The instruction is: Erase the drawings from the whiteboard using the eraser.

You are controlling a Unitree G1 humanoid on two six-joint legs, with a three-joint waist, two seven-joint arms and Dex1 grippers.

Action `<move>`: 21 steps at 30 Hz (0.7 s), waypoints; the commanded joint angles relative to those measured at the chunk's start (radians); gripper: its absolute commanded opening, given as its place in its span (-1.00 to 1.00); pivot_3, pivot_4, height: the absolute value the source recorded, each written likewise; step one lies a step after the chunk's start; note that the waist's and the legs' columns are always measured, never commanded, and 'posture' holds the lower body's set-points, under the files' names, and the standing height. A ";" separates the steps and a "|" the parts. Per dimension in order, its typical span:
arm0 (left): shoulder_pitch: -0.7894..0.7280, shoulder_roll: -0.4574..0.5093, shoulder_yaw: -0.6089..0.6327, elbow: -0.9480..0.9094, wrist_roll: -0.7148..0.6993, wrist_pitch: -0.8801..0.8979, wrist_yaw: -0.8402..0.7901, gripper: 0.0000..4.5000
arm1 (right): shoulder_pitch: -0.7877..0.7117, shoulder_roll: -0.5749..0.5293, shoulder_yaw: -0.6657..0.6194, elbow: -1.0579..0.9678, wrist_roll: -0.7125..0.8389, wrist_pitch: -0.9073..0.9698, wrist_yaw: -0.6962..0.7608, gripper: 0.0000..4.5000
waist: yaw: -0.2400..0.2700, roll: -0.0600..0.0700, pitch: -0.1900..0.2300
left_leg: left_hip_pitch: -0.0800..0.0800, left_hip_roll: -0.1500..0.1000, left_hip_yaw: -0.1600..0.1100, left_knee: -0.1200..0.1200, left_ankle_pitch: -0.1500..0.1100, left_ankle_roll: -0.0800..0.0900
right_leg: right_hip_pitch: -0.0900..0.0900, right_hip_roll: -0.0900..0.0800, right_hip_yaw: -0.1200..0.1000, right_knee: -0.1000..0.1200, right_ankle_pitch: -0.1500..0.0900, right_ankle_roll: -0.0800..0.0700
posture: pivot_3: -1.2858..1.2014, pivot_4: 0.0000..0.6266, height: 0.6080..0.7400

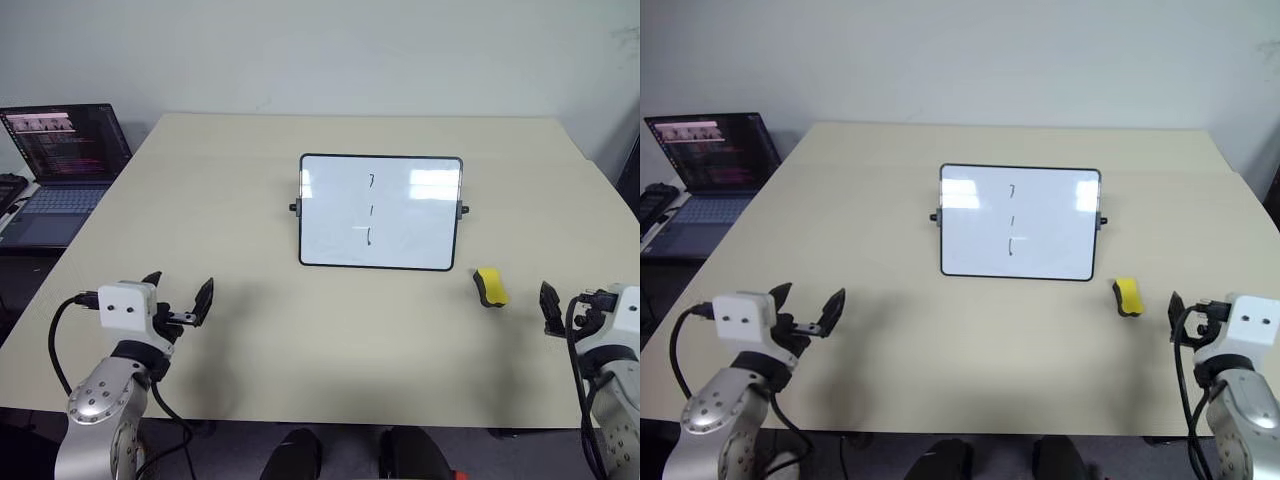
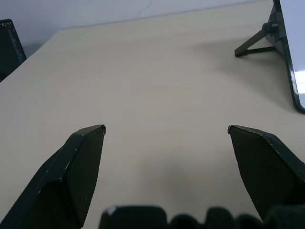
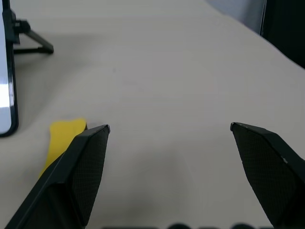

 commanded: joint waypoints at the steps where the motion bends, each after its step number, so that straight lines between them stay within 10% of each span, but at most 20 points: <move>1: -0.025 0.008 0.002 -0.032 0.002 -0.004 0.007 1.00 | -0.016 -0.003 -0.035 -0.038 0.016 -0.003 -0.009 0.97 | -0.001 0.000 0.000 | 0.000 0.000 0.000 0.000 0.000 0.000 | 0.000 0.000 0.000 0.000 0.000 0.000 | 0.03 -0.52 1.00; 21: -0.254 0.139 0.103 0.185 -0.106 0.009 -0.098 1.00 | -0.082 0.019 -0.024 0.101 -0.021 -0.117 0.005 0.97 | -0.001 0.000 0.000 | 0.001 0.000 0.000 0.000 0.000 0.000 | 0.000 0.000 -0.002 0.000 0.000 0.000 | 0.03 -0.52 1.00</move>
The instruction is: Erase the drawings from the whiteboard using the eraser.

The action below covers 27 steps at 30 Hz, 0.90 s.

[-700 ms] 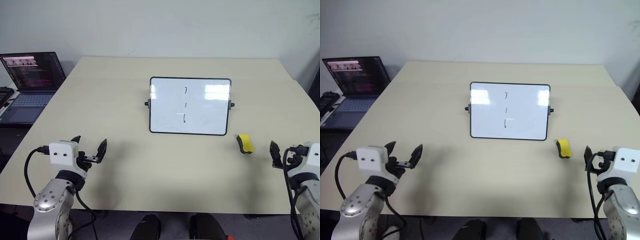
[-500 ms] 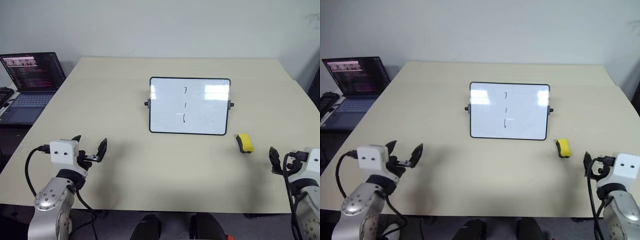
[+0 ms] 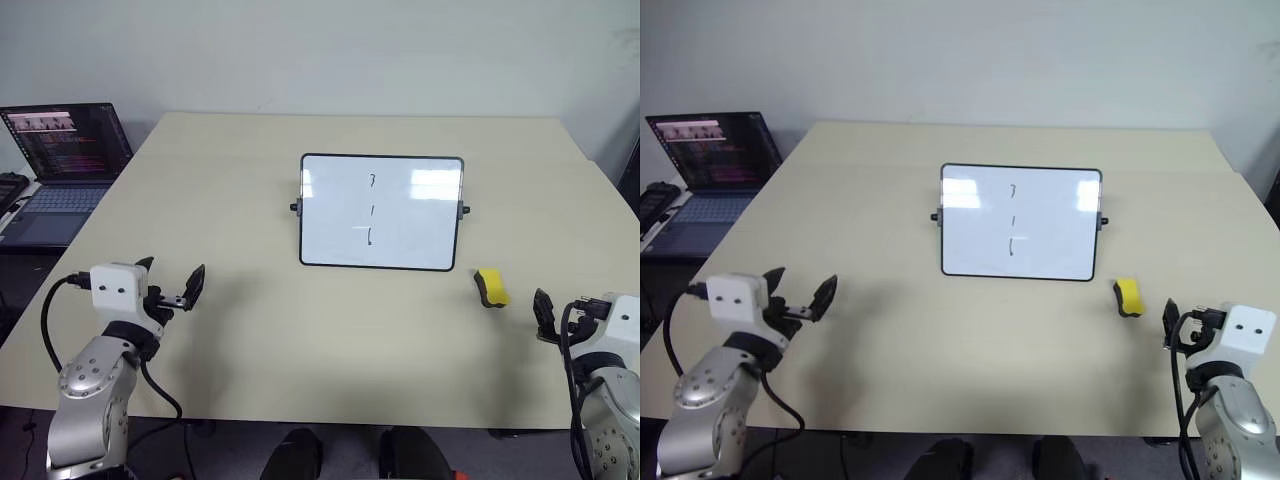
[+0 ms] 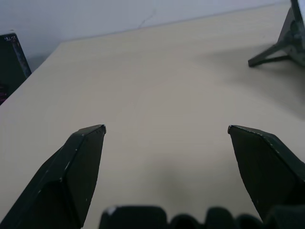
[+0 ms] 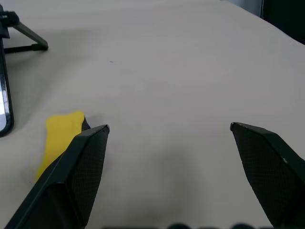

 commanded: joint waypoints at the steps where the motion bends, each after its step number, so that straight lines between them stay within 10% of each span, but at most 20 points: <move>1: -0.085 0.068 0.060 0.037 -0.063 0.020 -0.043 1.00 | -0.029 -0.031 -0.039 0.023 -0.002 -0.050 0.009 0.97 | -0.001 0.000 0.000 | 0.000 0.000 0.000 0.000 0.000 0.000 | 0.000 0.000 0.000 0.000 0.000 0.000 | 0.03 -0.52 1.00; 14: -0.294 0.271 -0.087 0.098 -0.319 0.254 -0.503 1.00 | -0.081 -0.039 -0.006 0.061 -0.008 -0.073 0.001 0.97 | -0.009 0.000 0.001 | 0.001 -0.001 0.002 -0.001 0.000 0.000 | -0.001 0.001 0.000 0.001 0.002 -0.004 | 0.03 -0.52 1.00; 27: -0.469 0.371 -0.277 0.304 -0.266 0.240 -0.910 1.00 | -0.111 -0.050 -0.016 0.072 -0.016 -0.070 -0.007 0.97 | -0.023 0.001 0.001 | 0.001 -0.001 0.002 -0.001 0.000 0.000 | -0.001 0.003 0.000 0.002 0.002 -0.005 | 0.03 -0.52 1.00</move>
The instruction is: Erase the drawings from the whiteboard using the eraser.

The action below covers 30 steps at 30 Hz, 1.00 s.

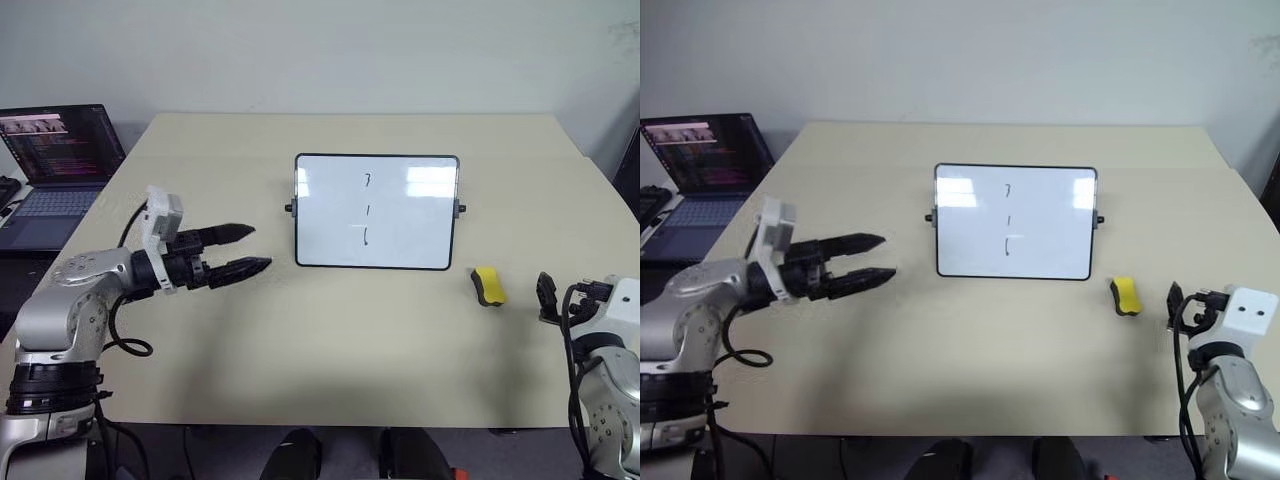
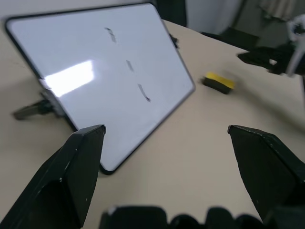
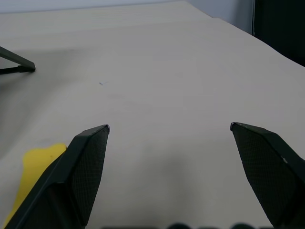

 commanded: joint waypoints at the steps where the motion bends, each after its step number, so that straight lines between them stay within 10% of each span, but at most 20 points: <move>1: -0.092 0.028 -0.043 0.101 0.044 -0.066 -0.113 1.00 | -0.010 -0.015 -0.012 -0.033 -0.005 -0.016 -0.007 0.97 | 0.000 0.000 0.000 | 0.000 0.000 0.000 0.000 0.000 0.000 | 0.000 0.000 0.000 0.000 0.000 0.000 | 0.03 -0.52 1.00; 17: -0.339 -0.105 -0.237 0.492 0.280 -0.448 -0.364 1.00 | -0.060 -0.036 -0.012 -0.025 -0.013 0.011 -0.024 0.97 | -0.007 0.000 0.000 | -0.001 -0.001 0.000 0.001 0.000 0.000 | -0.002 0.000 0.000 0.003 0.000 0.000 | 0.03 -0.52 1.00; 30: -0.398 -0.141 -0.253 0.544 0.302 -0.480 -0.378 1.00 | -0.285 -0.139 0.032 -0.034 0.072 0.398 -0.036 0.97 | -0.010 0.000 0.000 | -0.001 -0.001 0.000 0.002 0.000 0.000 | -0.002 0.000 0.000 0.005 0.000 0.000 | 0.03 -0.52 1.00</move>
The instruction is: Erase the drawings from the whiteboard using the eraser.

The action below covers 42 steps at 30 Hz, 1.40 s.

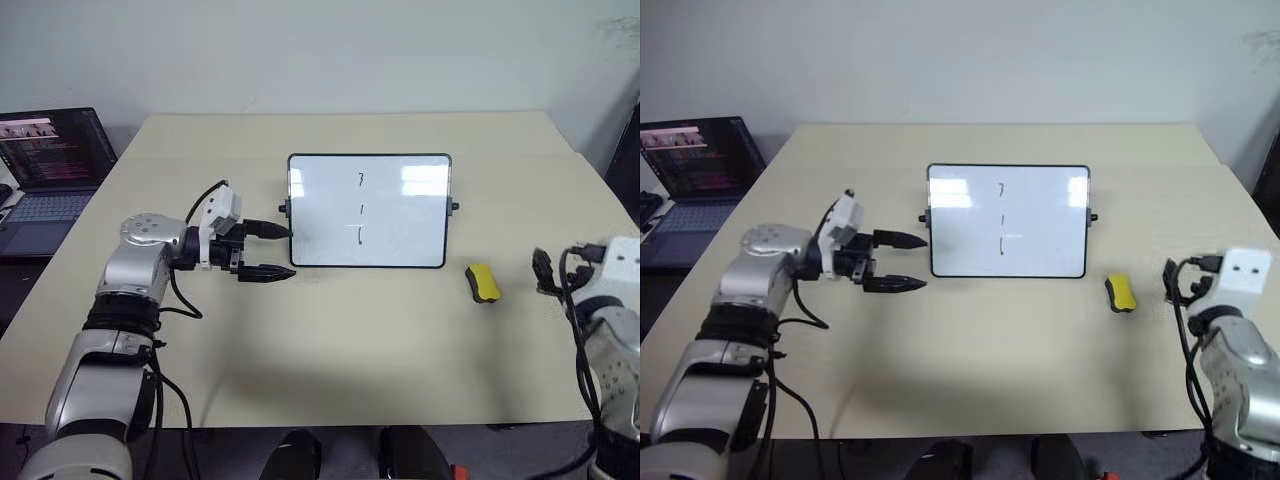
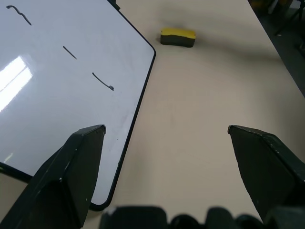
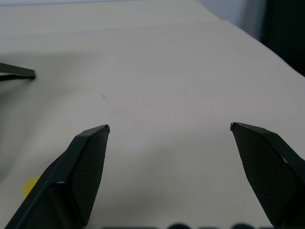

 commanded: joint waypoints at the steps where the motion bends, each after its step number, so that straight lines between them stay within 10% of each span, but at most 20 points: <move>1: -0.031 0.001 0.010 0.005 0.001 -0.022 -0.059 1.00 | -0.050 -0.004 0.001 -0.032 0.027 0.087 -0.011 0.97 | 0.001 0.000 0.000 | 0.000 0.000 0.000 0.000 0.000 0.000 | 0.000 0.000 0.000 0.000 0.000 0.000 | 0.03 -0.52 1.00; 14: -0.009 0.027 0.017 -0.031 0.003 -0.016 -0.045 1.00 | -0.107 0.113 0.057 -0.110 0.019 0.390 -0.097 0.97 | 0.001 0.000 0.000 | -0.002 -0.001 -0.002 0.000 0.000 0.000 | -0.002 -0.002 0.001 0.000 0.000 0.000 | 0.03 -0.52 1.00; 42: -0.006 0.041 0.020 -0.040 0.011 -0.016 -0.038 1.00 | -0.094 0.194 0.142 -0.055 -0.063 0.310 -0.083 0.97 | -0.002 0.000 0.000 | -0.001 -0.001 -0.002 0.001 0.000 0.000 | -0.002 -0.001 0.001 0.002 0.000 0.000 | 0.03 -0.52 1.00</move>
